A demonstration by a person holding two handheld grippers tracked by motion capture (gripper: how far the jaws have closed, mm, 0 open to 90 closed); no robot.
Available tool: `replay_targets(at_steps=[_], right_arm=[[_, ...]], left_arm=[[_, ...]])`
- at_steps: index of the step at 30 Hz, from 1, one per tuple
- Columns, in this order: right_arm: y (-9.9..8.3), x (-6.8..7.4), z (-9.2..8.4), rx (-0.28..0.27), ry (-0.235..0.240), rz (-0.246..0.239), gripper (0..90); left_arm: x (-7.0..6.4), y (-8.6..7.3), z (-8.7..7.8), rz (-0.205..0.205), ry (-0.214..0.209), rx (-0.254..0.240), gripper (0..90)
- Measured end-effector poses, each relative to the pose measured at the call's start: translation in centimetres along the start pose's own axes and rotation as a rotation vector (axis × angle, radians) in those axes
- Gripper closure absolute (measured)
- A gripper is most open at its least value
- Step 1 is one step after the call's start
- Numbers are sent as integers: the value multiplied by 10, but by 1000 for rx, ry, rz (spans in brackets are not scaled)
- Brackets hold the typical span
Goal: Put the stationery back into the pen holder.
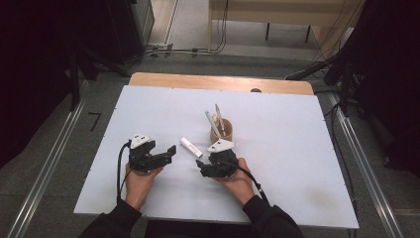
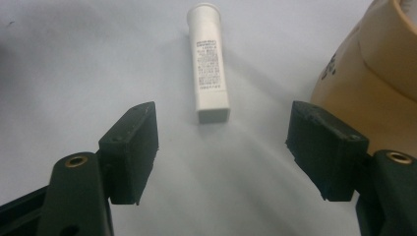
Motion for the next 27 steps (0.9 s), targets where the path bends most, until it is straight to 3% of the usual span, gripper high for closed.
replay_targets(at_steps=[16, 27], right_arm=[[9, 7, 27, 33, 2, -16, 338], [14, 10, 36, 17, 4, -33, 406]], left_arm=[[2, 0, 1, -2, 1, 3, 161], [2, 0, 1, -6, 1, 2, 161]])
Point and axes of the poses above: each handheld gripper's, and its own axes: z roughly forward along the jaws, y roughly out of its top, x roughly to its left, the point moved 4 cm from there along z, roughly forward along the jaws, and after that the axes turned 9 degrees about -y, right-handed, at the moved point
